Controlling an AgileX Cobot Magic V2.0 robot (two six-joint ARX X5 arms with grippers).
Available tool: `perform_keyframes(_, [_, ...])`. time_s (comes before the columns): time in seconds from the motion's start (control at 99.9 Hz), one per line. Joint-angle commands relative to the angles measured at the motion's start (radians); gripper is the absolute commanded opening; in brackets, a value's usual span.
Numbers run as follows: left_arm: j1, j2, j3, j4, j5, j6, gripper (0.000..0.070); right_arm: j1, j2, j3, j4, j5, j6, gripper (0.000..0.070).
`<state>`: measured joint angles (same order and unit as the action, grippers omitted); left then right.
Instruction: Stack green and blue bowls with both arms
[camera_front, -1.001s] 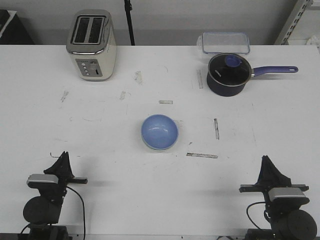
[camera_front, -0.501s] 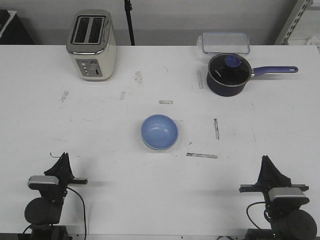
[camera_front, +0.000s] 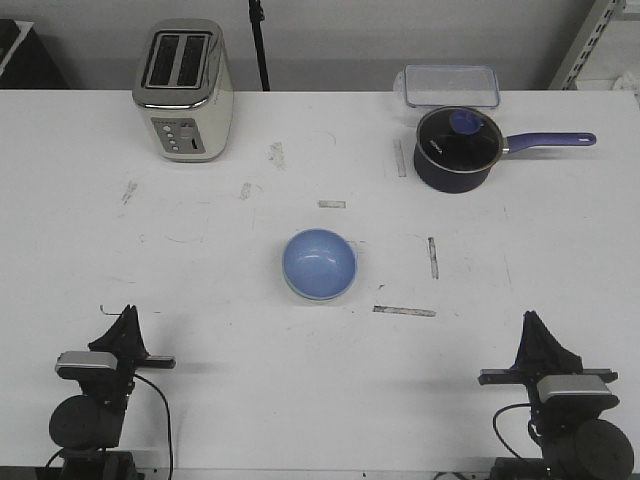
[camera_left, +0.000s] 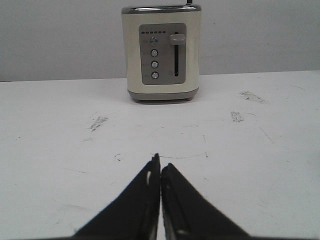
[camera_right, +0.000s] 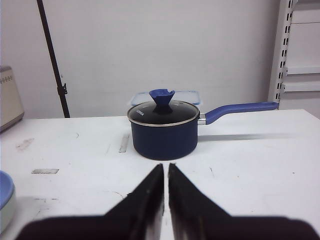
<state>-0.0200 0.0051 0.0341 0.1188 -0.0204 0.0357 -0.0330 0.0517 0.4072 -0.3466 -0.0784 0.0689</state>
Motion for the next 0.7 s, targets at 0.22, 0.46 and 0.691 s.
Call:
perform_keyframes(0.22, [0.002,-0.002,-0.023,0.013,0.002,0.001,0.0002,0.001,-0.005,0.0,0.013,0.0,0.013,0.0005])
perform_keyframes(0.46, [0.002,-0.002,-0.023,0.012,0.002,0.001,0.0002,0.001,-0.008,-0.014,0.037,0.0,0.013,0.0004])
perform_keyframes(0.691, [0.002,-0.002,-0.023,0.012,0.002,0.001,0.0002,0.028,-0.05,-0.194,0.283,0.004,0.013,0.0004])
